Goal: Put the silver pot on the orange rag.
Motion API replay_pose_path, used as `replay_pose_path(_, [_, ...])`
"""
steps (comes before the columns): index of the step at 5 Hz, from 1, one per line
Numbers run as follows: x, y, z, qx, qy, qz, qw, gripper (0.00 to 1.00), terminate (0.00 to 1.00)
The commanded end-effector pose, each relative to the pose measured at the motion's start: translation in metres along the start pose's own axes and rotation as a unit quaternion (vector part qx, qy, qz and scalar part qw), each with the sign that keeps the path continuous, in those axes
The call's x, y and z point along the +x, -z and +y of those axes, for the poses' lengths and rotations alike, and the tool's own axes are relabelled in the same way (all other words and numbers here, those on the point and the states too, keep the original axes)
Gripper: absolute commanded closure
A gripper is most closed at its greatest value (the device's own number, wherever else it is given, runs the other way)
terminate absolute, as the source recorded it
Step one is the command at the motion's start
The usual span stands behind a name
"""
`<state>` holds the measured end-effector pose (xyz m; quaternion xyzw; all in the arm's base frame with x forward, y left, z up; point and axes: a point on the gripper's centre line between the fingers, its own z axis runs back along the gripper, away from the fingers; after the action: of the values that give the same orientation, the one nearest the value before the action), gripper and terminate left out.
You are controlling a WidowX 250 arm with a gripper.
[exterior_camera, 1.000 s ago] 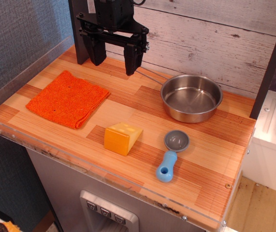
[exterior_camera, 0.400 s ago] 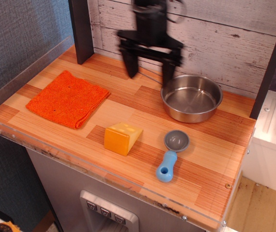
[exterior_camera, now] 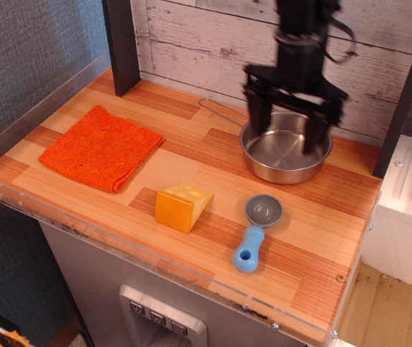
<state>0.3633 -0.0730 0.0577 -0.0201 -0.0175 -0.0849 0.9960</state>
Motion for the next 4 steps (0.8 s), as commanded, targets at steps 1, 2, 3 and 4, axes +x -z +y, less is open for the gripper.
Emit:
replay_pose_path(1, [0.012, 0.009, -0.015, 0.014, 0.025, -0.004, 0.9996, 0.0, 0.0])
replay_pose_path(2, [0.011, 0.023, -0.016, 0.023, 0.03, 0.007, 0.9993, 0.0, 0.0])
replay_pose_path(3, [0.009, 0.034, -0.014, 0.033, 0.042, 0.011, 0.9985, 1.0, 0.0])
replay_pose_path(4, [0.008, 0.037, -0.008, 0.022, 0.041, 0.009, 0.9989, 1.0, 0.0])
